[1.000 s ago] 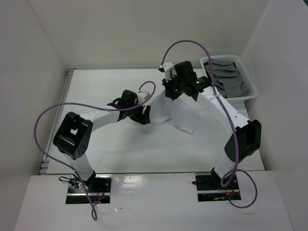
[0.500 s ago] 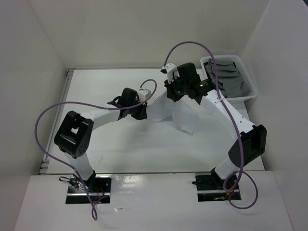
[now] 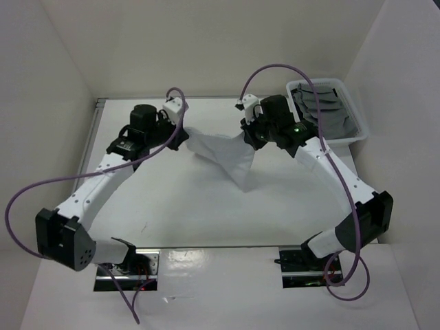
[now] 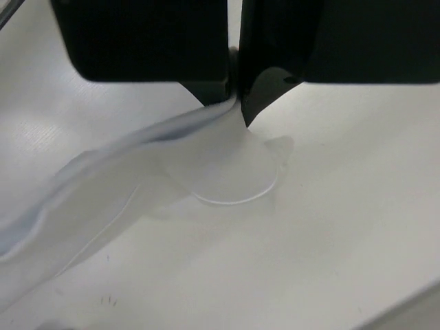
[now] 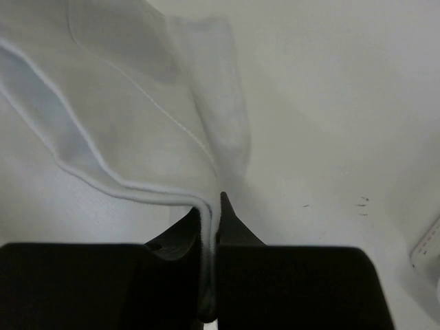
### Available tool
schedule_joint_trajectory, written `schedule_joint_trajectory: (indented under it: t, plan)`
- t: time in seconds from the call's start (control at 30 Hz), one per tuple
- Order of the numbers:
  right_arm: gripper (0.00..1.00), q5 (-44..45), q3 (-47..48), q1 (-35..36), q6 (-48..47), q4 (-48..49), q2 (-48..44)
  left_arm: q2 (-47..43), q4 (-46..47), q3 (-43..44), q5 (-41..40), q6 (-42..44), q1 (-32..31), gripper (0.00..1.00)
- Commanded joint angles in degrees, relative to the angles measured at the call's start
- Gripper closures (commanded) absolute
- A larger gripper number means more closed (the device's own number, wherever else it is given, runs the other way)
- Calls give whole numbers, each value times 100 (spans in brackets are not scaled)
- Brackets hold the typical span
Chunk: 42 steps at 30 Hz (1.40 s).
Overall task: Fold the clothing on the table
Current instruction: Flatten the skirt out
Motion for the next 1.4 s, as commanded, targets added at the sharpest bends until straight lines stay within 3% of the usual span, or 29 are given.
schedule_joint_trajectory:
  t: [0.0,0.73,1.1,1.37]
  plan:
    - [100,73,58,47,-160,-38,-483,-418,-562,440,121,322,63,99]
    - [100,-1667,497,-67,-1048,-1339,-2013,-2967,-2769,554,1106,1684,124,95]
    - [100,-1431,76,-120,-1004,-804,-1575,-2644,-2866,415,1019,1913,72,93]
    - [100,-658,-267,-120,-951,57,-662,-1581,-1760,-385,378,2027,19,93]
